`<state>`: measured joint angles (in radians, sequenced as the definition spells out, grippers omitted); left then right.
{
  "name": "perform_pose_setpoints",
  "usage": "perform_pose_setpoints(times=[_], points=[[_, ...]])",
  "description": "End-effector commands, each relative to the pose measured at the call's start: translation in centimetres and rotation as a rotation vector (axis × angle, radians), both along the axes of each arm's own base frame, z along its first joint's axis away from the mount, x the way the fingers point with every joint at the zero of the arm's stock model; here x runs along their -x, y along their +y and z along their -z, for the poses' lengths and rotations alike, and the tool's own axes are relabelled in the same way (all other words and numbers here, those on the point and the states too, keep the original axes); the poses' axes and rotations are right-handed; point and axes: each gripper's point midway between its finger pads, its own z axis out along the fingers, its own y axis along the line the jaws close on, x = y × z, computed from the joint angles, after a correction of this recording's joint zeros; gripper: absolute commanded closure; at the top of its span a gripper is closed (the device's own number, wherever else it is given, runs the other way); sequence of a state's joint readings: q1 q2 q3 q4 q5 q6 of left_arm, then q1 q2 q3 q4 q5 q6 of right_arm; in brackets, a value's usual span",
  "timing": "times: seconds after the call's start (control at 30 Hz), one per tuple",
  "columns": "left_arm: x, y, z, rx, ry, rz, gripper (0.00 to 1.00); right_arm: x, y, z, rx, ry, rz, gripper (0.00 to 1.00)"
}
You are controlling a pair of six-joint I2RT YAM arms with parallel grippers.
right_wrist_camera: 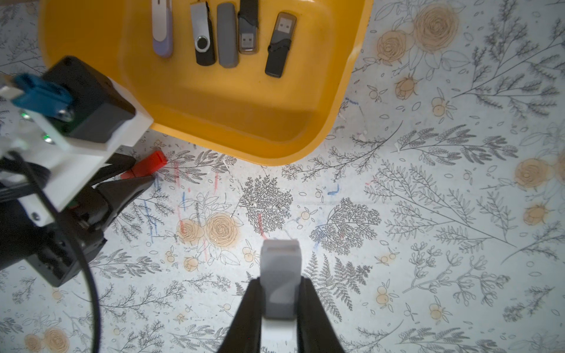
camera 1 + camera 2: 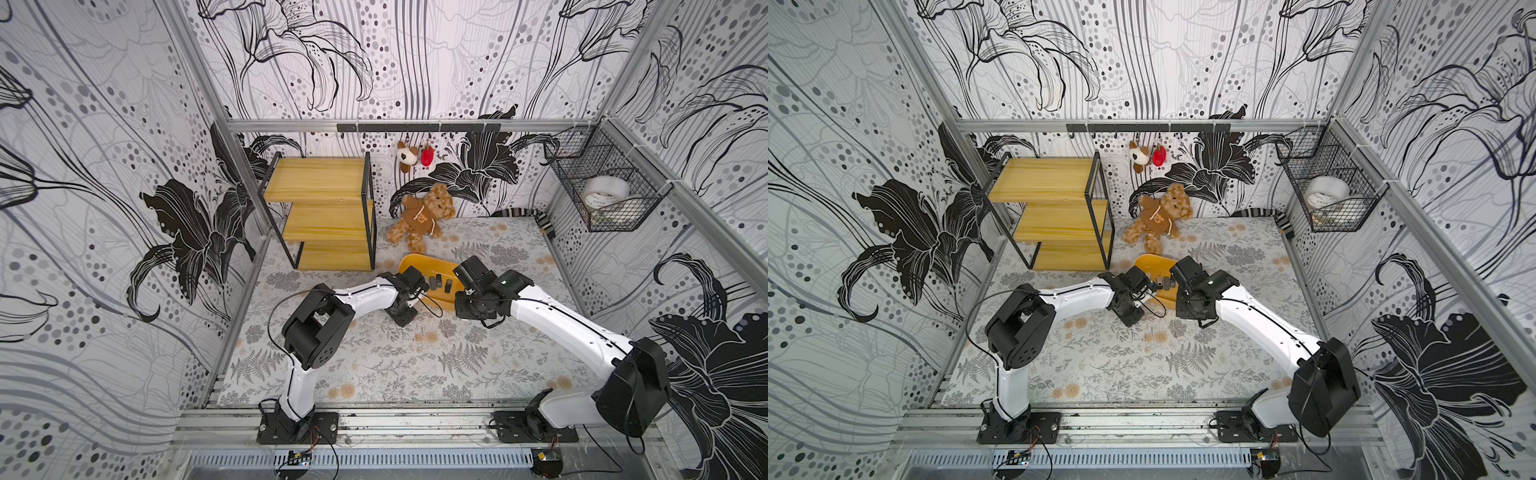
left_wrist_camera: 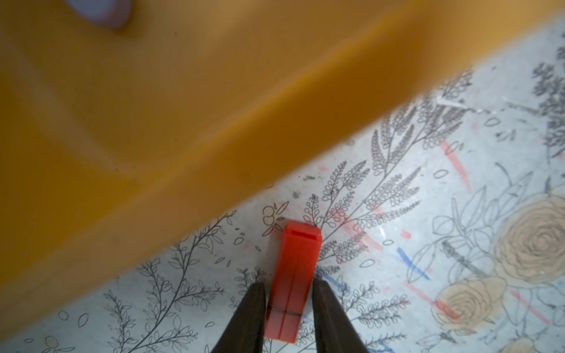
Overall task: Put the usb flash drive into the storage box
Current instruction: Pick up the USB flash from the center of the board.
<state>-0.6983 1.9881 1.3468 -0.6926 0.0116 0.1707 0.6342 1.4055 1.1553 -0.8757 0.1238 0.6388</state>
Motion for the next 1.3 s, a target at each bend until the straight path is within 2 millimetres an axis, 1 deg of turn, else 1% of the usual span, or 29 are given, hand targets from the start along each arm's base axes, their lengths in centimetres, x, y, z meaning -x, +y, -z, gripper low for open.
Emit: perform_pose_setpoints(times=[0.0, 0.07, 0.13, 0.27, 0.37, 0.47, 0.57, 0.67, 0.8, 0.83, 0.93, 1.03, 1.13, 1.27], points=[[-0.1, 0.3, 0.7, -0.019, 0.014, -0.029, 0.71, 0.6, -0.8, 0.1, 0.016, 0.007, -0.003, 1.00], [-0.1, 0.4, 0.8, -0.020, 0.017, -0.035, 0.74, 0.5, -0.8, 0.2, 0.014, 0.005, 0.002, 1.00], [-0.1, 0.4, 0.9, -0.017, 0.019, -0.049, 0.80, 0.3, -0.7, 0.1, -0.006, 0.010, 0.001, 1.00], [0.2, 0.0, 0.8, 0.014, 0.045, -0.080, 0.99, -1.0, -0.4, -0.8, -0.051, -0.015, 0.007, 1.00], [0.2, -0.4, 0.2, 0.049, 0.049, -0.102, 1.00, -2.5, -0.5, -1.2, -0.052, -0.033, 0.015, 1.00], [0.1, -0.9, -0.9, 0.097, 0.035, -0.126, 1.00, -3.9, -0.4, -1.1, -0.052, -0.038, 0.009, 1.00], [-0.3, -0.9, -2.7, 0.130, -0.013, -0.162, 1.00, -5.6, -0.2, -1.0, -0.054, -0.046, 0.005, 1.00], [-0.7, -0.7, -5.1, 0.162, -0.063, -0.200, 1.00, -7.1, 0.1, -0.7, -0.050, -0.051, -0.002, 1.00], [-0.8, -0.2, -7.7, 0.175, -0.102, -0.236, 1.00, -9.0, 0.6, 0.2, -0.022, -0.045, -0.017, 1.00], [-0.8, -0.1, -8.4, 0.180, -0.111, -0.239, 1.00, -9.6, 0.8, 1.2, -0.004, -0.028, -0.022, 1.00], [-0.9, 0.3, -9.7, 0.181, -0.131, -0.254, 1.00, -11.1, 0.9, 2.4, 0.043, -0.015, -0.031, 1.00], [-1.0, 0.5, -10.8, 0.181, -0.147, -0.261, 1.00, -12.4, 0.6, 3.8, 0.104, 0.006, -0.030, 1.00], [-1.1, 0.7, -11.5, 0.173, -0.160, -0.263, 1.00, -13.5, -0.2, 4.7, 0.169, 0.022, -0.015, 1.00], [-2.0, 0.7, -12.8, 0.171, -0.186, -0.275, 1.00, -14.4, -0.7, 5.4, 0.212, 0.040, -0.007, 1.00]])
